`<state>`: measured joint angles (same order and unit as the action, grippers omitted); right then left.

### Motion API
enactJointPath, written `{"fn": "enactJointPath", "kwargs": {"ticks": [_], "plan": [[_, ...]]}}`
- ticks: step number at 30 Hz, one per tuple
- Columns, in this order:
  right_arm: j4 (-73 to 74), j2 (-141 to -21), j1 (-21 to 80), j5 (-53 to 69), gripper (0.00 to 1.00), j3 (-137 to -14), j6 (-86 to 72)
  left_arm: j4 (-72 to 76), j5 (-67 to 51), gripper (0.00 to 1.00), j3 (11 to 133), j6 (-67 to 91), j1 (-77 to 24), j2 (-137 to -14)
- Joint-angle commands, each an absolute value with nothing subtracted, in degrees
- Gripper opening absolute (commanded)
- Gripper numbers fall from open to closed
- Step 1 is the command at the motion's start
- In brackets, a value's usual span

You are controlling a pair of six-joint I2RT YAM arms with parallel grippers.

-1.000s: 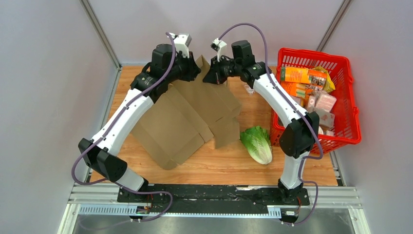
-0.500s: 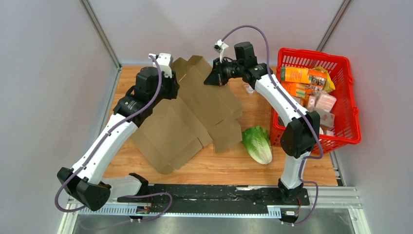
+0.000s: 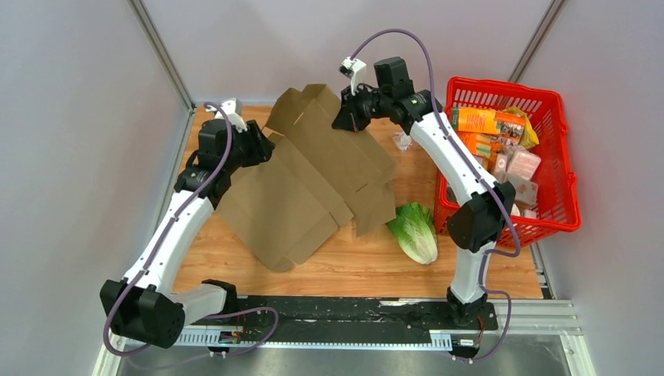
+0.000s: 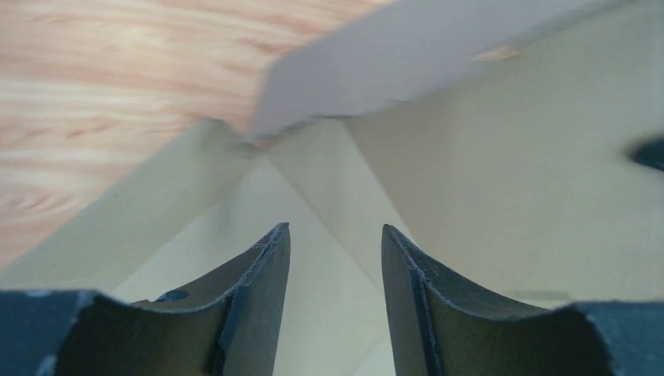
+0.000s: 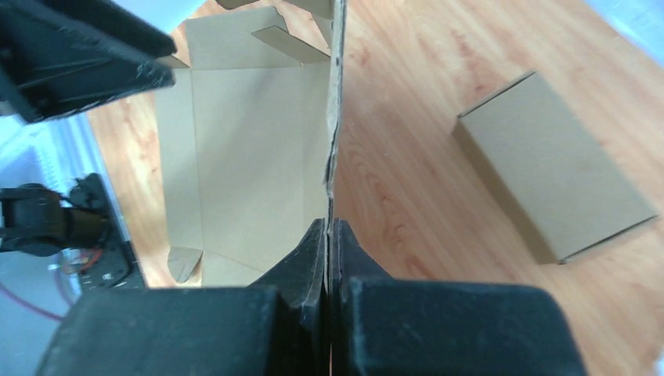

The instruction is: Fold the paper box

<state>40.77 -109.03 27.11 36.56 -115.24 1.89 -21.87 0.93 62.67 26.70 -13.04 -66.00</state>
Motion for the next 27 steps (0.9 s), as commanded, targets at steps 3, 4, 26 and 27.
{"fn": "enactJointPath", "kwargs": {"ticks": [3,4,26,27], "plan": [[49.04,-112.15,30.23,22.95,0.0,-126.56,13.26,-11.78,-17.75,0.56,68.2,26.54,-13.71,-62.84],[49.83,-112.67,31.02,22.07,0.0,-127.0,14.4,-11.86,-17.93,0.57,69.16,25.93,-13.88,-63.28],[52.12,-116.54,36.39,20.91,0.0,-130.08,23.47,-25.93,-9.59,0.5,85.25,9.49,-18.72,-77.6],[52.21,-116.54,36.39,21.18,0.0,-129.99,23.47,-25.93,-9.67,0.49,85.51,9.23,-18.72,-77.96]]}}
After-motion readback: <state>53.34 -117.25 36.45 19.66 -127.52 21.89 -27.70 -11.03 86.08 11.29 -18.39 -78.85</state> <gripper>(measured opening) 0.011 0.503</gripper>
